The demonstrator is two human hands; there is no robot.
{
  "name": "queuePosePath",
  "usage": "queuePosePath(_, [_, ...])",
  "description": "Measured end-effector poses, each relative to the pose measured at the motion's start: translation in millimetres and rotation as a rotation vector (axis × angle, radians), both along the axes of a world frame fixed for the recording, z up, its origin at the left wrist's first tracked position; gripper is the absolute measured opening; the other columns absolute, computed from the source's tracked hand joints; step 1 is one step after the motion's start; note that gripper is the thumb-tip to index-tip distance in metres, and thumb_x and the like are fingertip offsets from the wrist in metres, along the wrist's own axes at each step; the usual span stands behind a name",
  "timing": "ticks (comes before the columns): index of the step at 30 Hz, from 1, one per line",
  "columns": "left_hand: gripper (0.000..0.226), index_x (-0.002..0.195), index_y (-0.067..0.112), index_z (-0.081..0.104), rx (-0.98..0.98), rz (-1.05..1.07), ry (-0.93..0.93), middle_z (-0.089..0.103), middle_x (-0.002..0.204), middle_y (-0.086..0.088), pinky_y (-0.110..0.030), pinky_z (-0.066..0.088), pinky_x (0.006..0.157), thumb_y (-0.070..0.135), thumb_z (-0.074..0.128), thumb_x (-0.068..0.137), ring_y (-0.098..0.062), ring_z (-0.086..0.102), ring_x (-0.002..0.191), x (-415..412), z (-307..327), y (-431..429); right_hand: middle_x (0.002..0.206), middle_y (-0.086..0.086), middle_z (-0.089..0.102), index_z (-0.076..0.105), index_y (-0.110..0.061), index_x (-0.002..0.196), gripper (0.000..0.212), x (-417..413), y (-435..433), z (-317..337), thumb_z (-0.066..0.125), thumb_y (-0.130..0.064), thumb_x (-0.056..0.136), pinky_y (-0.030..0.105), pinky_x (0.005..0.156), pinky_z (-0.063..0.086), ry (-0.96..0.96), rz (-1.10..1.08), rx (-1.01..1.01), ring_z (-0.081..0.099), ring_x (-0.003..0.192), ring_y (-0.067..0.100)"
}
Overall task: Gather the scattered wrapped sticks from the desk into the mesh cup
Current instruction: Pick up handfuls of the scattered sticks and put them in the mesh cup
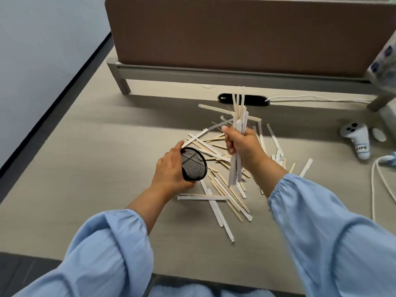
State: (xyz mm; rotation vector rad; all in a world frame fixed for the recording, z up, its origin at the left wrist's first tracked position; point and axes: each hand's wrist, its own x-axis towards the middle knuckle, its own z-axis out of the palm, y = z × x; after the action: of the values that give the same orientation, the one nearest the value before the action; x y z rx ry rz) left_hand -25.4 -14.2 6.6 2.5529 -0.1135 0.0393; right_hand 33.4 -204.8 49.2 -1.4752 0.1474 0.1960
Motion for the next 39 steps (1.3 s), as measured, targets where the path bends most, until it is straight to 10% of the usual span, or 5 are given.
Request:
queuePosePath(9, [0.106,0.14,0.014,0.021,0.027,0.046,0.001,0.046,0.13,-0.012,-0.04,0.03,0.099,0.029,0.083,0.055,-0.03,0.042,0.12,4,1,4,0.064,-0.001,0.046,0.064,0.012,0.099,0.033,-9,-4,-19,0.067,-0.017,0.084,0.013,0.048,0.041,-0.011,0.121,-0.196,0.045,0.047,0.001])
queuePosePath(15, [0.107,0.141,0.014,0.021,0.078,0.013,0.005,0.045,0.132,-0.011,-0.041,0.031,0.1,0.034,0.083,0.056,-0.029,0.042,0.119,4,-2,1,0.083,0.034,0.058,0.07,-0.024,0.052,0.03,-9,1,-14,0.07,-0.025,0.082,0.026,0.058,0.037,-0.007,0.106,-0.134,0.04,0.056,0.012])
queuePosePath(23, [0.109,0.143,0.028,0.017,0.168,-0.072,0.02,0.045,0.125,-0.011,-0.04,0.033,0.096,0.034,0.082,0.055,-0.029,0.044,0.113,5,-1,4,0.061,0.004,0.043,0.063,0.0,0.082,0.026,-6,1,-20,0.067,-0.025,0.084,0.015,0.046,0.039,0.005,0.176,-0.225,0.041,0.052,0.01])
queuePosePath(33, [0.088,0.135,0.035,0.035,0.33,-0.301,0.042,0.039,0.131,-0.01,-0.038,0.028,0.1,0.038,0.078,0.059,-0.028,0.037,0.119,9,-1,-5,0.078,0.007,0.058,0.059,-0.009,0.08,0.015,2,9,-20,0.073,-0.005,0.077,0.043,0.089,0.052,-0.094,0.015,-0.156,0.057,0.083,0.024])
queuePosePath(39, [0.087,0.129,0.014,0.037,0.152,-0.17,0.01,0.048,0.126,-0.007,-0.035,0.03,0.094,0.026,0.079,0.054,-0.028,0.044,0.115,7,-3,1,0.073,-0.001,0.057,0.062,-0.016,0.072,0.021,4,8,-7,0.058,0.003,0.083,0.012,0.056,0.042,-0.09,0.005,-0.023,0.052,0.055,-0.003])
